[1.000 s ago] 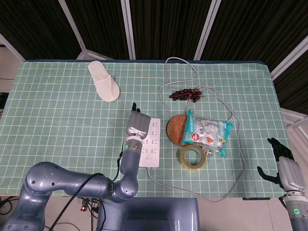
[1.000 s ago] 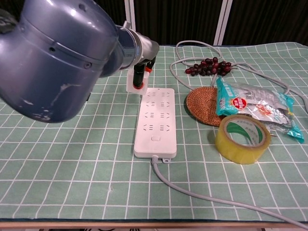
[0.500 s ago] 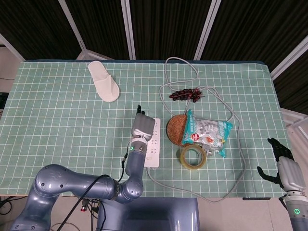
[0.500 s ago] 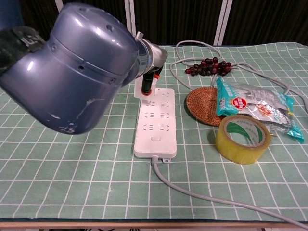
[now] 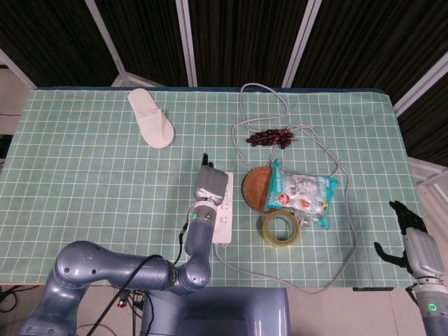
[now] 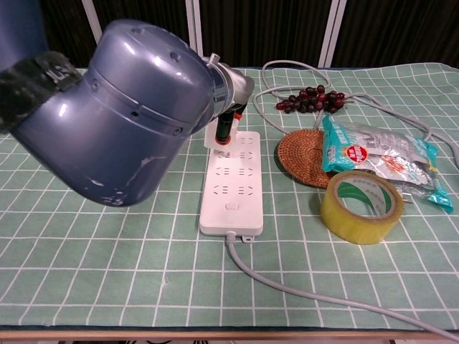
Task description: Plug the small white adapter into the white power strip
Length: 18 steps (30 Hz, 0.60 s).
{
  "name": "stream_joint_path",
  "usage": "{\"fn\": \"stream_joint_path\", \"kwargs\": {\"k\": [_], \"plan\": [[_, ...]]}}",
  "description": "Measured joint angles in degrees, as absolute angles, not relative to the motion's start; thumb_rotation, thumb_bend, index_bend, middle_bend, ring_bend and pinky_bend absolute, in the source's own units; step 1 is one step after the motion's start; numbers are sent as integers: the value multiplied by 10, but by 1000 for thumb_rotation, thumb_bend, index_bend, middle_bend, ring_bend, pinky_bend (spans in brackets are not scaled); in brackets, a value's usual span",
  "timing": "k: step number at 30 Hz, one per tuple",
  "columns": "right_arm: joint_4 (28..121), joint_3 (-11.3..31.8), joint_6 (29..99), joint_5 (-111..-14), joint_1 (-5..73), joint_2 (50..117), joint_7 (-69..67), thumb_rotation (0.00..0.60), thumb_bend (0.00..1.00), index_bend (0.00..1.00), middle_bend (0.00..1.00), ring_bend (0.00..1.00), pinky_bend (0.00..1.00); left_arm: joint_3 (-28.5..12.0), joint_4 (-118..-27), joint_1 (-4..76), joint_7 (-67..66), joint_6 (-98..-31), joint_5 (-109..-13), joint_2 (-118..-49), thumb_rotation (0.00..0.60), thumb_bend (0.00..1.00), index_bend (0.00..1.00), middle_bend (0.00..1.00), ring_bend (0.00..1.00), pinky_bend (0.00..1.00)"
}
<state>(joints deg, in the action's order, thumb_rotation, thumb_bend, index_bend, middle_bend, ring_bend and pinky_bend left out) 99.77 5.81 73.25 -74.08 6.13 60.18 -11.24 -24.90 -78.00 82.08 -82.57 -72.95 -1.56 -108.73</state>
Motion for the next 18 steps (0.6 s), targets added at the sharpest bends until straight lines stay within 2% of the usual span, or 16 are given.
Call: {"fn": "stream_joint_path", "kwargs": {"k": [18], "plan": [[999,58,732,-740,62,601,-113,600,393,0,0,0,0,-248,-766,817,-829,-720,-24,-1099,600,595,710,724,192,0]]}}
